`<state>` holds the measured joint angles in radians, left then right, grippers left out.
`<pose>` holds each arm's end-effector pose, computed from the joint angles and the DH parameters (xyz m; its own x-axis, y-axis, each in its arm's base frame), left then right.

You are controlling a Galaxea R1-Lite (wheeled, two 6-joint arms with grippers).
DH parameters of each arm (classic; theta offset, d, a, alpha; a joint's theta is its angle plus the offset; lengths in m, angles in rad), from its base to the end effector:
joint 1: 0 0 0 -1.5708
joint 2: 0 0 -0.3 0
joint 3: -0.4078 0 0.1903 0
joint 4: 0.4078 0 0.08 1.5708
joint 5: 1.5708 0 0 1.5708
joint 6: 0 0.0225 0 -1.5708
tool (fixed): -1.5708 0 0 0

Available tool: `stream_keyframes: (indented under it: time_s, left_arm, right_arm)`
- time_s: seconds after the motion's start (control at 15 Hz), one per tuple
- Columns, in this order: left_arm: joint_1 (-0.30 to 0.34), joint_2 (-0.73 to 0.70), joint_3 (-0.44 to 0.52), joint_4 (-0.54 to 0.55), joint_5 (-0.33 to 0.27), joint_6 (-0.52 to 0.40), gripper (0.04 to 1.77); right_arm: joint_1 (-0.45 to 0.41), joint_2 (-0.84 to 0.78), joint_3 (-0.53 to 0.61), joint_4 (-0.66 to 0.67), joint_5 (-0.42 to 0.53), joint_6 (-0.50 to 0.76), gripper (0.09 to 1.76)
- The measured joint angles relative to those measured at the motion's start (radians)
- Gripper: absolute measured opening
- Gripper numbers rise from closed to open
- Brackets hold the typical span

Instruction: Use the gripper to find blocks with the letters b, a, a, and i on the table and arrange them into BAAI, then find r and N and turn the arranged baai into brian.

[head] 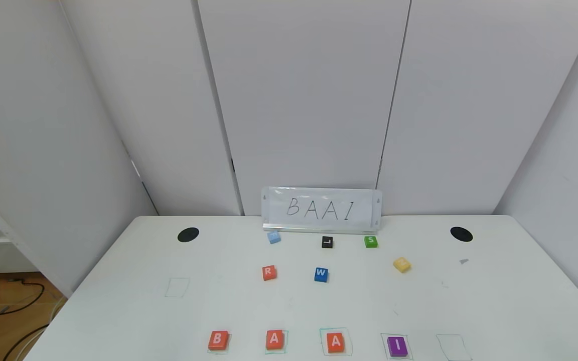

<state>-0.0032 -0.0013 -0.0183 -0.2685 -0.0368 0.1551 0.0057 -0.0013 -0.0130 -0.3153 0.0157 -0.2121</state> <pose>-0.0286 -0.0007 0.1076 0.9580 -0.0399 0.2839 -0.0059 0.9874 0.1584 -0.0294 0.0002 0.1107 0.9460 0.0211 0.3236 0.0480 0.9778 -0.2041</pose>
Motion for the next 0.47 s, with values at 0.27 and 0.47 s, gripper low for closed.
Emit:
stream_keyframes:
  time_s: [0.27, 0.47]
  left_arm:
    - [0.0, 0.0, 0.016, 0.27, 0.007, -0.015, 1.72]
    - [0.0, 0.001, 0.017, 0.271, 0.008, -0.019, 1.72]
  right_arm:
    - [0.0, 0.0, 0.01, 0.323, 0.019, 0.087, 1.71]
    - [0.001, 0.0, 0.007, 0.333, 0.019, 0.096, 1.71]
